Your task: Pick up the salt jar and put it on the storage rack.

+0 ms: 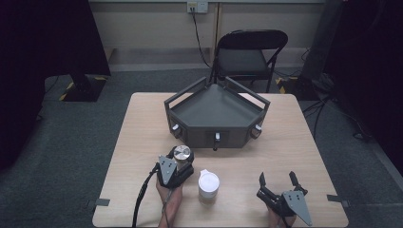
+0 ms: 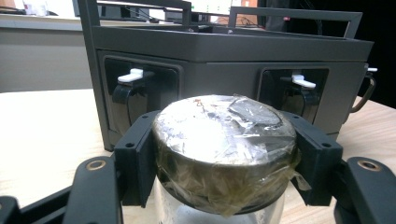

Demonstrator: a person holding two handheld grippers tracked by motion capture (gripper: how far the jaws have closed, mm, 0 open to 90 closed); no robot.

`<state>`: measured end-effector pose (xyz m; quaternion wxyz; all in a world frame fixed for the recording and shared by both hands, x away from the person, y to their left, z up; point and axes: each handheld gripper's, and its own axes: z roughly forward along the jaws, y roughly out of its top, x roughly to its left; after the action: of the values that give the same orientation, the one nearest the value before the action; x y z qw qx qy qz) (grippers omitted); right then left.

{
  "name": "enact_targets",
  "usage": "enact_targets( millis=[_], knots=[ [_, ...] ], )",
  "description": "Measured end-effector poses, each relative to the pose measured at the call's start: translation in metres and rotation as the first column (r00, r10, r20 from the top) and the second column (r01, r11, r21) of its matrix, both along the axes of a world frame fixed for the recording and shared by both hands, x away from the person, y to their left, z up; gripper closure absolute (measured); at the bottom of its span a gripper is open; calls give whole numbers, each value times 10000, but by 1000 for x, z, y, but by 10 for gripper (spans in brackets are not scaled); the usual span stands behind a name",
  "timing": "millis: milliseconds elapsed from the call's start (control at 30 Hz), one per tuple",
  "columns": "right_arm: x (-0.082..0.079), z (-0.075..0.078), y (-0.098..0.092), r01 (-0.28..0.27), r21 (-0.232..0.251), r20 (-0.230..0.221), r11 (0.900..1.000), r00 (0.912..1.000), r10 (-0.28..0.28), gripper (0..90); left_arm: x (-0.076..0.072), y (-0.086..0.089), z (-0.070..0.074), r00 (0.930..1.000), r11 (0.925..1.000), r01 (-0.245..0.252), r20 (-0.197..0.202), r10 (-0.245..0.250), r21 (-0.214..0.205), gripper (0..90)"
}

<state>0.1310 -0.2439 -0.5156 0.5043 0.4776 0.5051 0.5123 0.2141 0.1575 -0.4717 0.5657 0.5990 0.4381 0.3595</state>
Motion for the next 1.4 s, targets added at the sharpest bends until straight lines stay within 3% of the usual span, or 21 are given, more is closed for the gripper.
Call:
enact_targets(
  millis=[400, 833, 1133, 1267, 1400],
  knots=[
    [0, 0, 0, 0, 1, 0, 10000, 10000, 0, 11, 0, 5, 9, 9989, 9990, 440, 165, -438, -122, 347],
    [0, 0, 0, 1, 1, 0, 10000, 10000, -1, 11, 5, 16, 29, 9915, 9924, 1233, 418, -1234, 56, 347],
    [0, 0, 0, 0, 2, 0, 10000, 10000, 0, 11, 7, 28, 54, 9761, 9800, 1989, 897, -1978, -36, 347],
    [0, 0, 0, 1, 0, 0, 10000, 10000, -1, 11, 15, 31, 65, 9708, 9749, 2202, 1052, -2158, -321, 347],
    [0, 0, 0, 0, 2, -1, 10000, 10000, 0, 11, 24, 30, 76, 9675, 9724, 2317, 1103, -2274, -275, 348]
  ],
)
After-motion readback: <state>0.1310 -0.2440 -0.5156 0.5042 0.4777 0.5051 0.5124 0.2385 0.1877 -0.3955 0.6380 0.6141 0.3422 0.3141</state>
